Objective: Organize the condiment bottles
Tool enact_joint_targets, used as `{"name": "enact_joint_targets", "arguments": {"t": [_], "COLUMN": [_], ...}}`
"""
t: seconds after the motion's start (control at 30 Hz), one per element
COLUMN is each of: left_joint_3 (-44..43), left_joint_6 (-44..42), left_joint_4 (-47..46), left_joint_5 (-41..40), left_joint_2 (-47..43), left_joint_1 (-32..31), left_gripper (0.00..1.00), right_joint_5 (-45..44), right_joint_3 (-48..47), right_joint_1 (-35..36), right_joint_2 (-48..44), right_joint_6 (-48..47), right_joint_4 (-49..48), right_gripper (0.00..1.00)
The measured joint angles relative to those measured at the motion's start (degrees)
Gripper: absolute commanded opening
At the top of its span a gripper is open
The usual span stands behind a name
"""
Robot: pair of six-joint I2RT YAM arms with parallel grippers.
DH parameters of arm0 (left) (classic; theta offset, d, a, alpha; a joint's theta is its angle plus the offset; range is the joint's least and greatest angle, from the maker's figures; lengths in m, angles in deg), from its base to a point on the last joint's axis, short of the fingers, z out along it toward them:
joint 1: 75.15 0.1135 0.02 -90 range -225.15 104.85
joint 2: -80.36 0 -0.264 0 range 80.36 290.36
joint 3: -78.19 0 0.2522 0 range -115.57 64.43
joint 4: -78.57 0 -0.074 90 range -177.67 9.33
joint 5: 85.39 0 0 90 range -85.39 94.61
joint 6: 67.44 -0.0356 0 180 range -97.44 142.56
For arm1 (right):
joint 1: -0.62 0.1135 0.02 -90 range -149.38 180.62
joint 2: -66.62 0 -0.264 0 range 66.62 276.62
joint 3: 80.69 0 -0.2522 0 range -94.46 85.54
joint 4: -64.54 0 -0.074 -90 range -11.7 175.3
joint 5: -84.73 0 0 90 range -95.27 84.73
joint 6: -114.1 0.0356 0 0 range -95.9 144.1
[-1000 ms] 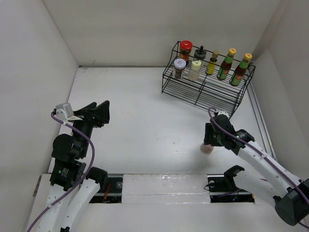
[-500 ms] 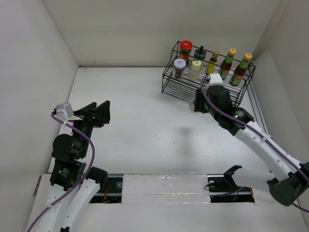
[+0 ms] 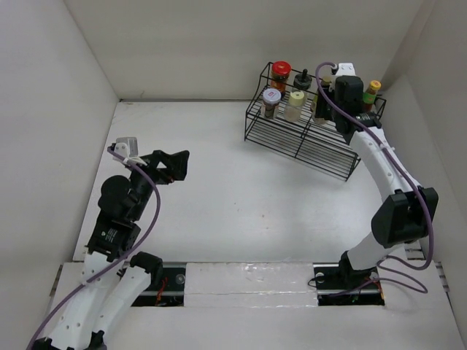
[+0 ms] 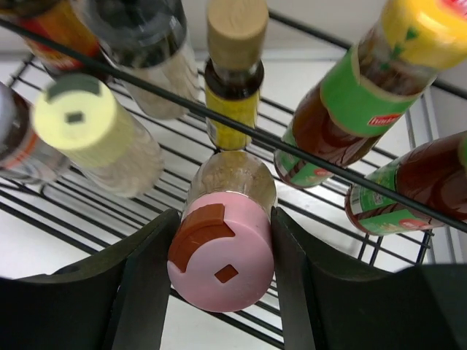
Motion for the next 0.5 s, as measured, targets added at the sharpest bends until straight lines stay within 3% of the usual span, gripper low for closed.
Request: {"name": "enact_joint_targets", "arguments": {"t": [0.5], "left_joint_3": [-0.6], "left_joint_6": [-0.3], "left_joint_4": [1.1], "left_joint_5": [1.8], "left_joint_2": [1.6], "left_joint_1": [0.0], "left_gripper": [1.00], "right_joint_5": [9.1], "right_joint_3": [0.1], "right_joint_1": [-4.3], "right_joint_2": [0.7], "right_joint_6": [-2.7], "right_joint_4": [6.3], "right_gripper": [0.44]}}
